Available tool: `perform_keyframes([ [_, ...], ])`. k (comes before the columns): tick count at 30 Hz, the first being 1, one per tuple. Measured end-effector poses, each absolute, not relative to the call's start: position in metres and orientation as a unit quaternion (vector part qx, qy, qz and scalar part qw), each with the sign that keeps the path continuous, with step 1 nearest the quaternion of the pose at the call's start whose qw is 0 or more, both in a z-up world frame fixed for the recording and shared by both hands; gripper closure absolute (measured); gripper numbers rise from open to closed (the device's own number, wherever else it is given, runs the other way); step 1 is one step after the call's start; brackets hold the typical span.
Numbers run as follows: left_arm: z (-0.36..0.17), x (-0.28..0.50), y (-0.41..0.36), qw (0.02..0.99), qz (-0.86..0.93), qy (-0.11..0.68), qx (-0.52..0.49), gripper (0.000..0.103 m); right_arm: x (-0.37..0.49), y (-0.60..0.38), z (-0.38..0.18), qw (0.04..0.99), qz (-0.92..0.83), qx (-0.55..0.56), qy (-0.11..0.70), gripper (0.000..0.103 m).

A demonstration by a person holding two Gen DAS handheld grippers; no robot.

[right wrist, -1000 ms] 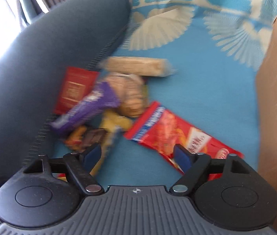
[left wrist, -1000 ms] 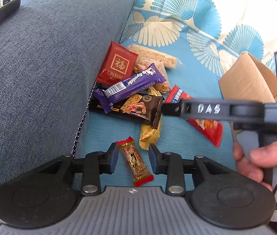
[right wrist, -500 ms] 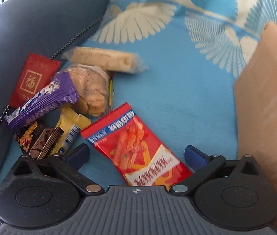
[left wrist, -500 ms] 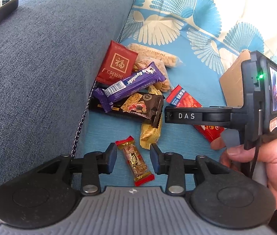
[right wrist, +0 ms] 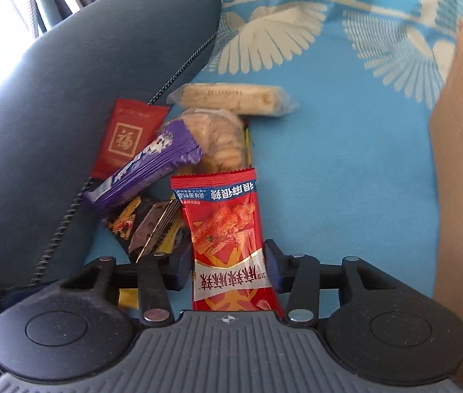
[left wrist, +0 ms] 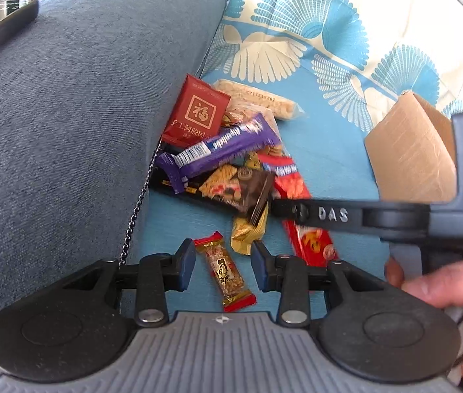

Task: Organize snacks
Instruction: 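Grasp the red spicy-strip packet with the right gripper, then lift the red-gold bar with left gripper while right gripper lifts the red packet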

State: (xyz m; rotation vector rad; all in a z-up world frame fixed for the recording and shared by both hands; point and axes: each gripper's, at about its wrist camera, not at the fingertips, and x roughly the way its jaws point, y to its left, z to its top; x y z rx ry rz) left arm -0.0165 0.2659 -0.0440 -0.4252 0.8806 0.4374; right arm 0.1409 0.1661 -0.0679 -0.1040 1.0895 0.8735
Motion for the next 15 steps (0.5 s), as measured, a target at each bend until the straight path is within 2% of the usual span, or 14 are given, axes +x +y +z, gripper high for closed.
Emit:
perform_keyframes([
  [8, -0.043, -0.018, 0.267, 0.857, 0.195, 0.427, -0.213, 0.062, 0.107, 0.135, -0.058, 0.768, 0.370, -0.020, 0.523, 0.057],
  [15, -0.061, -0.003, 0.273, 0.815, 0.169, 0.499, -0.240, 0.062, 0.069, 0.112, -0.049, 0.783, 0.357, -0.050, 0.507, 0.056],
])
